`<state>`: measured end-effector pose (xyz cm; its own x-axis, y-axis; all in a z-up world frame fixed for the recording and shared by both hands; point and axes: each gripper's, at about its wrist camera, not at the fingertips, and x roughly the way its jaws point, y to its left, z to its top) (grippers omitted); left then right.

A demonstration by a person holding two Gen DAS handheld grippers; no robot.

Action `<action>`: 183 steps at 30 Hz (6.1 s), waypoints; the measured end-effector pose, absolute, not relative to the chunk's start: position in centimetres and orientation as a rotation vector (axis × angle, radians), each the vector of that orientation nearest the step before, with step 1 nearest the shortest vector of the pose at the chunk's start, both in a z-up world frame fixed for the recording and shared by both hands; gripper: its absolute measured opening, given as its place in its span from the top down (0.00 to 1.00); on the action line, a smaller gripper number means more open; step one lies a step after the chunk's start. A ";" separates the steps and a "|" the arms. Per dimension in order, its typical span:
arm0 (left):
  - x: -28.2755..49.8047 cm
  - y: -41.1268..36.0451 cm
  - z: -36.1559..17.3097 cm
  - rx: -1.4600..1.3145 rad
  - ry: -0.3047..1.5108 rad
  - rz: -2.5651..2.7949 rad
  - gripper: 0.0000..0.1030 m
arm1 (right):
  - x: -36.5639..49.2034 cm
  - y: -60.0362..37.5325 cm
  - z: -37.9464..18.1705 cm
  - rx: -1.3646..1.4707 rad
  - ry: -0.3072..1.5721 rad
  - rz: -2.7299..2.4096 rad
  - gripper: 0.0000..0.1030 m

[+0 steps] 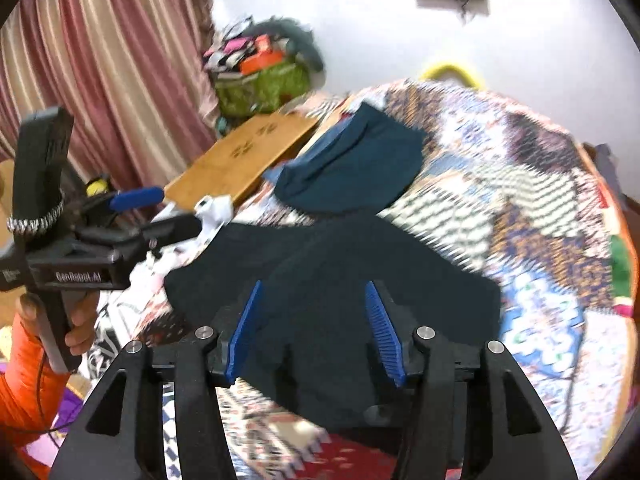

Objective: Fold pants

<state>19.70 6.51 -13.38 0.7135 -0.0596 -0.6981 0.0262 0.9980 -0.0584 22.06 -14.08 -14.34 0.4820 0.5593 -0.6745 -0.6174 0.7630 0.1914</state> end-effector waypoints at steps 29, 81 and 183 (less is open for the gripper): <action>29.4 0.2 -25.6 0.078 1.159 -0.196 0.00 | 27.6 -20.6 -24.4 -0.066 1.071 0.606 0.44; 13.0 22.4 -30.4 -0.889 1.117 -0.011 0.00 | 23.4 -11.0 -23.2 -0.179 0.940 0.617 0.37; 26.8 8.8 -26.0 0.139 1.155 -0.075 0.00 | 20.0 -25.6 -20.0 0.099 0.881 0.393 0.36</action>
